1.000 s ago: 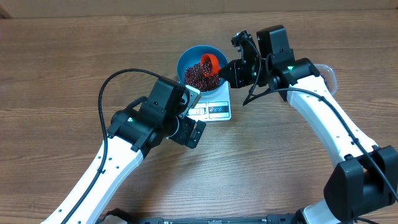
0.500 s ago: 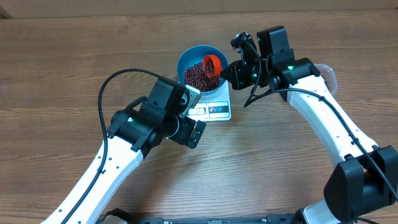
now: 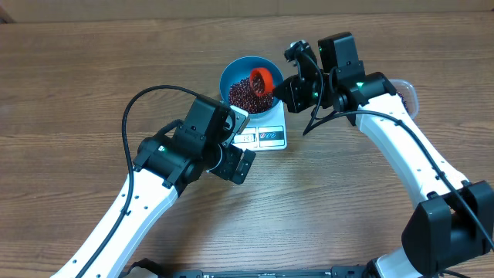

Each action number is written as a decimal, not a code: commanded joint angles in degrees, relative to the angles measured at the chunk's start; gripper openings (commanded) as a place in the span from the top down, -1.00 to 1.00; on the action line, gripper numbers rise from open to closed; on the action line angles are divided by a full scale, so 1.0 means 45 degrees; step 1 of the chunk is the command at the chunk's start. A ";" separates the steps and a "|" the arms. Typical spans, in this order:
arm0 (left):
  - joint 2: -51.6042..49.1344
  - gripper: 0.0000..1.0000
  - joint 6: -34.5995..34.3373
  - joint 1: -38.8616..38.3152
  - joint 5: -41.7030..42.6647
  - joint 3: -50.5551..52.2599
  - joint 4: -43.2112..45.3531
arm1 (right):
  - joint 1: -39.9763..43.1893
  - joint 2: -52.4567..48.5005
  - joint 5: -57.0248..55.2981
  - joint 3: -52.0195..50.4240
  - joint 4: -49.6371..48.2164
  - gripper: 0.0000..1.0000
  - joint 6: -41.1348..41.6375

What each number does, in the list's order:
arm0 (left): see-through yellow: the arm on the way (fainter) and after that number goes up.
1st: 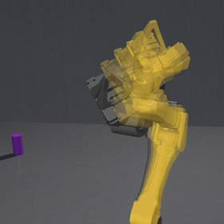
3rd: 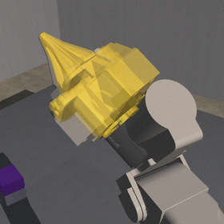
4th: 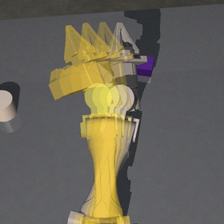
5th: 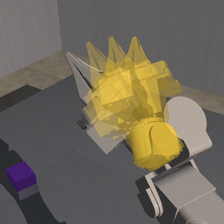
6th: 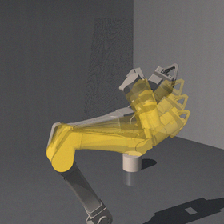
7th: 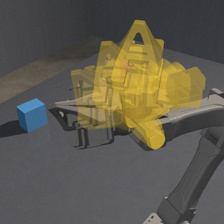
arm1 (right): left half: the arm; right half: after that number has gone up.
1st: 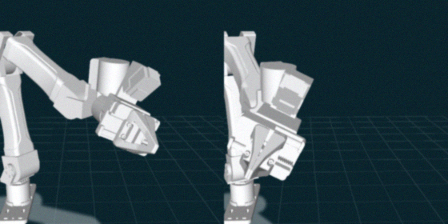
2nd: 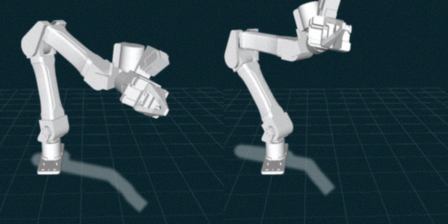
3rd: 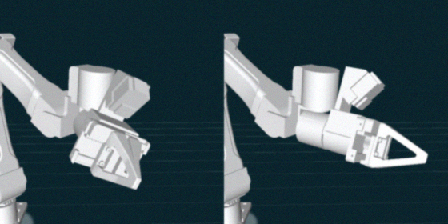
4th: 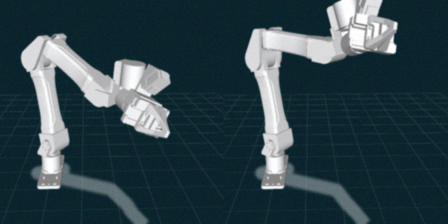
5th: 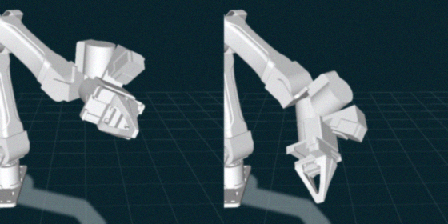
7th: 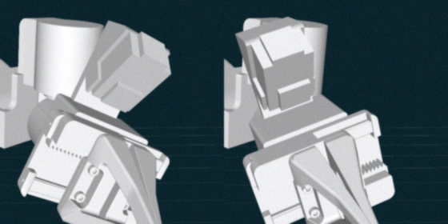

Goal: Scoop item into bowl and weigh 150g on scale
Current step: 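Tilt the scoop over the bowl to pour beans in, then hold the scoop tilted over the bowl, shaking out beans gradually, then lift the scoop away from the bowl toward the bean tub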

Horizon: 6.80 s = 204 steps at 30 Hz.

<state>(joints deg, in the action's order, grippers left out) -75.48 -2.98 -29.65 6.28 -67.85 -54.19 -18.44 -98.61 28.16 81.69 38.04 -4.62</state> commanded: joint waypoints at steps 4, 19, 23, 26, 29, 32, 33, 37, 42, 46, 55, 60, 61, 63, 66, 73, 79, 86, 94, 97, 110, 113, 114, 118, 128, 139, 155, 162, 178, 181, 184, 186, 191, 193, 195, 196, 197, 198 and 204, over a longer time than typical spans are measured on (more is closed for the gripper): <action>0.0034 -0.99 0.0005 -0.0063 0.0146 -0.0029 0.0049 | -0.0238 0.0461 -0.1010 0.0369 -0.0121 0.93 0.0019; 0.0034 -0.99 0.0005 -0.0063 0.0146 -0.0029 0.0049 | -0.0248 0.0461 -0.1015 0.0369 -0.0112 0.93 0.0083; 0.0034 -0.99 0.0005 -0.0063 0.0146 -0.0029 0.0049 | -0.0248 0.0461 -0.1020 0.0369 -0.0126 0.93 0.0340; 0.0034 -0.99 0.0005 -0.0063 0.0146 -0.0029 0.0053 | -0.0248 0.0461 -0.1020 0.0369 -0.0160 0.93 0.0364; 0.0034 -0.99 0.0010 -0.0063 0.0146 -0.0029 0.0049 | -0.0248 0.0461 -0.1025 0.0369 -0.0165 0.93 0.0364; 0.0034 -0.99 0.0010 -0.0063 0.0146 -0.0029 0.0053 | -0.0248 0.0461 -0.1088 0.0369 -0.0199 0.93 0.0481; 0.0034 -0.99 0.0005 -0.0063 0.0146 -0.0029 0.0049 | -0.0248 0.0461 -0.1239 0.0369 -0.0223 0.93 0.0685; 0.0034 -0.99 0.0010 -0.0063 0.0146 -0.0029 0.0053 | -0.0248 0.0461 -0.1302 0.0369 -0.0257 0.93 0.0748; 0.0034 -0.99 0.0005 -0.0063 0.0146 -0.0029 0.0049 | -0.0248 0.0461 -0.1297 0.0369 -0.0257 0.93 0.0748; 0.0034 -0.99 0.0005 -0.0063 0.0146 -0.0029 0.0049 | -0.0248 0.0461 -0.1297 0.0369 -0.0253 0.93 0.0748; 0.0034 -0.99 0.0010 -0.0063 0.0146 -0.0029 0.0053 | -0.0306 0.0461 -0.0743 0.0369 0.0034 0.93 -0.0350; 0.0034 -0.99 0.0005 -0.0063 0.0146 -0.0029 0.0053 | -0.0306 0.0461 -0.0913 0.0364 0.0024 0.93 -0.0165; 0.0034 -0.99 0.0005 -0.0063 0.0146 -0.0029 0.0053 | -0.0306 0.0461 -0.0913 0.0364 0.0019 0.93 -0.0165; 0.0034 -0.99 0.0010 -0.0063 0.0146 -0.0029 0.0049 | -0.0306 0.0461 -0.0918 0.0364 0.0029 0.93 -0.0165; 0.0034 -0.99 0.0005 -0.0063 0.0146 -0.0029 0.0049 | -0.0306 0.0461 -0.0913 0.0364 0.0029 0.93 -0.0160; 0.0034 -0.99 0.0005 -0.0063 0.0146 -0.0029 0.0049 | -0.0306 0.0461 -0.0913 0.0364 0.0029 0.93 -0.0141; 0.0034 -0.99 0.0005 -0.0063 0.0146 -0.0029 0.0049 | -0.0335 0.0461 -0.0913 0.0364 -0.0044 0.93 0.0141; 0.0034 -0.99 0.0005 -0.0063 0.0146 -0.0029 0.0049 | -0.0656 0.0461 -0.1477 0.0364 0.0364 0.93 -0.1282; 0.0034 -0.99 0.0005 -0.0063 0.0146 -0.0029 0.0053 | -0.0559 0.0461 -0.1962 0.0364 -0.0015 0.93 0.0257; 0.0034 -0.99 0.0005 -0.0063 0.0146 -0.0029 0.0049 | -0.0554 0.0461 -0.1957 0.0364 -0.0010 0.93 0.0262; 0.0034 -0.99 0.0010 -0.0063 0.0146 -0.0029 0.0049 | -0.0559 0.0461 -0.1957 0.0364 -0.0015 0.93 0.0277; 0.0034 -0.99 0.0005 -0.0063 0.0146 -0.0029 0.0049 | -0.0559 0.0461 -0.1957 0.0364 -0.0015 0.93 0.0277; 0.0034 -0.99 0.0005 -0.0063 0.0146 -0.0029 0.0049 | -0.0559 0.0461 -0.1957 0.0364 -0.0010 0.93 0.0277; 0.0034 -0.99 0.0005 -0.0063 0.0146 -0.0029 0.0049 | -0.0559 0.0461 -0.1953 0.0364 -0.0005 0.93 0.0321; 0.0034 -0.99 0.0005 -0.0063 0.0146 -0.0029 0.0053 | -0.0559 0.0461 -0.1957 0.0364 -0.0005 0.93 0.0321; 0.0034 -0.99 0.0005 -0.0063 0.0146 -0.0029 0.0053 | -0.0559 0.0461 -0.0947 0.0364 0.0199 0.93 -0.0588; 0.0034 -1.00 0.0005 -0.0063 0.0146 -0.0029 0.0049 | -0.0534 0.0461 -0.1768 0.0364 0.0277 0.93 -0.0063; 0.0034 -0.99 0.0010 -0.0063 0.0146 -0.0029 0.0049 | -0.0529 0.0461 -0.1768 0.0364 0.0277 0.93 0.0078; 0.0034 -0.99 0.0005 -0.0063 0.0146 -0.0029 0.0049 | -0.0146 0.0461 -0.0466 0.0364 -0.0282 0.93 0.0753; 0.0034 -1.00 0.0010 -0.0063 0.0146 -0.0029 0.0049 | 0.0476 0.0461 0.0850 0.0364 -0.0529 0.93 0.1307; 0.0034 -0.99 0.0005 -0.0063 0.0146 -0.0029 0.0049 | 0.1282 0.0461 0.2521 0.0364 -0.0636 0.93 0.1447; 0.0034 -0.99 0.0005 -0.0063 0.0146 -0.0029 0.0049 | 0.1909 0.0461 0.3706 0.0364 -0.0646 0.93 0.1520; 0.0034 -0.99 0.0005 -0.0063 0.0146 -0.0029 0.0049 | 0.3546 0.0461 0.5877 0.0364 -0.0622 0.93 0.1797; 0.0034 -0.99 0.0005 -0.0063 0.0146 -0.0029 0.0053 | 0.4337 0.0461 0.6853 0.0364 -0.0534 0.93 0.1797; 0.0034 -0.99 0.0005 -0.0063 0.0146 -0.0029 0.0049 | 0.5134 0.0461 0.7796 0.0364 -0.0379 0.93 0.1797; 0.0034 -0.99 0.0005 -0.0063 0.0146 -0.0029 0.0049 | 0.5620 0.0461 0.8281 0.0364 -0.0243 0.93 0.1797; 0.0034 -0.99 0.0010 -0.0063 0.0146 -0.0029 0.0053 | 0.6042 0.0461 0.8631 0.0364 -0.0083 0.93 0.1792; 0.0034 -0.99 0.0005 -0.0063 0.0146 -0.0029 0.0053 | 0.6543 0.0466 0.8874 0.0364 0.0155 0.93 0.1792; 0.0034 -0.99 0.0010 -0.0063 0.0146 -0.0029 0.0053 | 0.9292 0.0486 0.8641 0.0364 0.1948 0.93 0.1530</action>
<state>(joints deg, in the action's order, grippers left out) -75.48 -2.98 -29.65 6.28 -67.85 -54.17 19.44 -98.61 64.62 81.78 45.36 3.18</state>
